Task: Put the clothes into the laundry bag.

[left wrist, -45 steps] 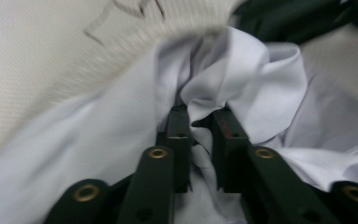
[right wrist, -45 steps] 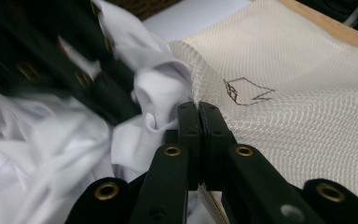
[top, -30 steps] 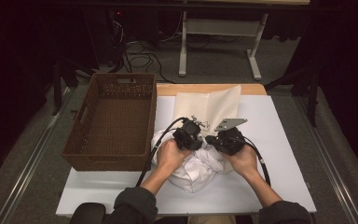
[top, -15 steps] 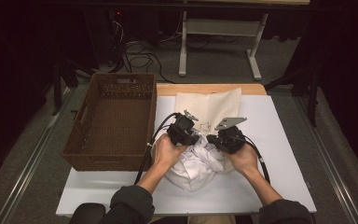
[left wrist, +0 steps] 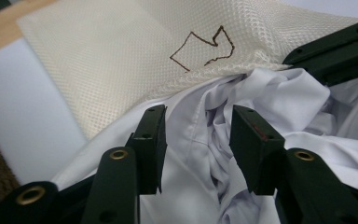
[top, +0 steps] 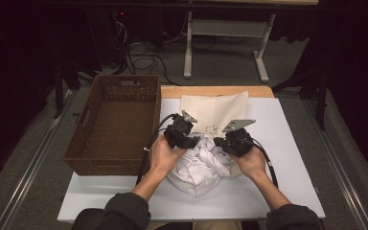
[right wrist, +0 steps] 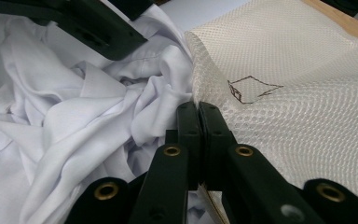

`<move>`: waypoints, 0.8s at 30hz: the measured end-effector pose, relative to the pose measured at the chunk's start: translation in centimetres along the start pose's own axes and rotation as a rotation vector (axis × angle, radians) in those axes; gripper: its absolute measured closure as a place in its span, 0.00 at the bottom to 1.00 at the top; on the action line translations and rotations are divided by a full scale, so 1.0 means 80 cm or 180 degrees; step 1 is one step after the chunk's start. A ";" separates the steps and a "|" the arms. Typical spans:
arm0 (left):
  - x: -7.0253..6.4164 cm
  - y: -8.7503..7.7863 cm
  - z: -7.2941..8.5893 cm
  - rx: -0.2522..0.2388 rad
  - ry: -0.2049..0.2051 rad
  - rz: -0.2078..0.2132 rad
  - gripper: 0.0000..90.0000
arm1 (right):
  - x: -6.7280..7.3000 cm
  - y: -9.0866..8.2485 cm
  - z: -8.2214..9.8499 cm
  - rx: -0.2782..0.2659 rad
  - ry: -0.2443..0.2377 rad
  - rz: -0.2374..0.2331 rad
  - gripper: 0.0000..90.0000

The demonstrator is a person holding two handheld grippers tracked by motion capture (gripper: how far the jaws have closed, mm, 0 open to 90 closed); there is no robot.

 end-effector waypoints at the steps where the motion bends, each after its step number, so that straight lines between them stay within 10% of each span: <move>1: 0.003 -0.001 0.000 0.0007 -0.0036 0.0040 0.58 | -0.001 -0.001 0.000 -0.0009 0.0025 -0.0001 1.00; 6: 0.010 0.024 0.006 0.0329 -0.0117 0.0275 0.63 | -0.001 -0.001 -0.001 -0.0043 0.0040 -0.0009 1.00; 10: 0.010 0.035 0.004 0.0303 -0.0127 0.0437 0.95 | -0.003 0.001 -0.003 -0.0027 0.0101 -0.0008 1.00; 15: -0.016 0.013 -0.001 0.0193 0.0209 0.0602 0.99 | -0.011 -0.003 -0.005 -0.0103 0.0238 -0.0030 1.00; 19: -0.033 0.012 -0.006 0.0251 0.0355 0.0638 0.99 | -0.010 -0.009 -0.011 -0.0172 0.0255 -0.0012 1.00; 24: -0.033 0.045 -0.005 0.0433 0.0178 0.0433 0.99 | 0.003 -0.018 -0.022 -0.0250 0.0126 -0.0110 1.00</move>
Point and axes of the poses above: each handheld gripper's, and its own axes: y roughly forward along the jaws, z roughly out of its underside, x roughly to its left, the point moved 1 cm from there along y, roughly forward along the jaws, and after that the axes turned 7 degrees about -x, right-handed, at the moved point
